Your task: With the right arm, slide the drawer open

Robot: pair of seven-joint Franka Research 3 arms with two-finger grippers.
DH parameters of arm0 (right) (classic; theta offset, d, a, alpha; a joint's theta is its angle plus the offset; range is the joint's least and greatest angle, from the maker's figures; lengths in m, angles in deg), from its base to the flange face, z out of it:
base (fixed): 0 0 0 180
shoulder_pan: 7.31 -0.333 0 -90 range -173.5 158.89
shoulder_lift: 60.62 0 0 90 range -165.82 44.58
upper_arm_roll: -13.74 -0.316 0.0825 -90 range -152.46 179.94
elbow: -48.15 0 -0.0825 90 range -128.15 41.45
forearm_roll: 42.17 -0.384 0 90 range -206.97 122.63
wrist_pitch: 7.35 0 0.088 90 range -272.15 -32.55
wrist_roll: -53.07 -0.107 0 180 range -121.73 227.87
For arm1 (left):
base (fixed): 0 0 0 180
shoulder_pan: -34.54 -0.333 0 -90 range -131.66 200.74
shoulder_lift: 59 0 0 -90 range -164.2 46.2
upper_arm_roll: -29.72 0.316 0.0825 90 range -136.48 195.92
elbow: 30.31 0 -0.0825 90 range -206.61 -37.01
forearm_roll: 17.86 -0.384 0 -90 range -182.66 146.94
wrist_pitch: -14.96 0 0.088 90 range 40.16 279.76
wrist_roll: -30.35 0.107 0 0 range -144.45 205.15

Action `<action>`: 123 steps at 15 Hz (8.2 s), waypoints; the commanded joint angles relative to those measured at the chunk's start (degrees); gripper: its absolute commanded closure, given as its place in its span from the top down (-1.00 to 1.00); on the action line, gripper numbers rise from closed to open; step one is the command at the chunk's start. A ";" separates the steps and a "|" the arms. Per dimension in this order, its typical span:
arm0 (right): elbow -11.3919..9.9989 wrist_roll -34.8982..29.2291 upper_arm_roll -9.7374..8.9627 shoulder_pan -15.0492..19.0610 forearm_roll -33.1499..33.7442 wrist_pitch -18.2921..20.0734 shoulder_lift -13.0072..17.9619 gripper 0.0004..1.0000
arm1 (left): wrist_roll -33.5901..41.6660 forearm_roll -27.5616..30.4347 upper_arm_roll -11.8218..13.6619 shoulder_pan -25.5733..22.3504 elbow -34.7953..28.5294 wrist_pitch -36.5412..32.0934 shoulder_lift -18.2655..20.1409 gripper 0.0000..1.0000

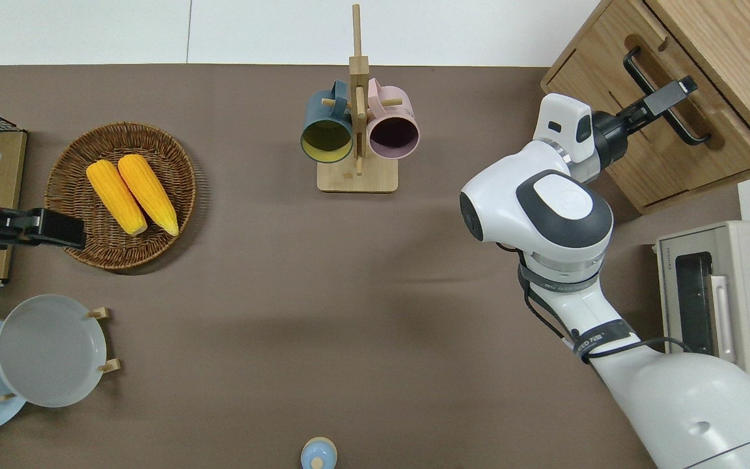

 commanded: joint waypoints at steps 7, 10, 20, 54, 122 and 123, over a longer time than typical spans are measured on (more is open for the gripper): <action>-0.02 -1.29 -0.13 0.57 3.07 -1.47 -0.72 -0.81 | 0.47 -0.98 -0.40 -0.31 1.40 -1.13 -0.65 0.99; -0.20 -1.03 -0.13 0.22 2.99 -1.47 -0.72 -1.00 | 0.56 -0.98 -0.40 -0.31 1.40 -1.13 -0.65 0.99; -0.46 0.64 -0.13 -2.85 1.93 0.55 -0.63 -1.00 | 0.56 -0.98 -0.40 -0.31 1.40 -1.13 -0.65 0.99; 1.21 1.87 0.05 -25.53 -13.01 21.21 -2.74 -1.00 | 0.56 -0.98 -0.40 -0.31 1.40 -1.13 -0.65 0.99; 14.48 25.87 -3.20 13.05 -94.13 17.08 21.25 0.97 | 0.56 -0.98 -0.40 -0.31 1.40 -1.13 -0.65 0.99; 14.39 26.39 -3.12 13.14 -94.13 16.82 21.08 0.97 | 0.56 -0.98 -0.40 -0.31 1.49 -1.13 -0.65 0.99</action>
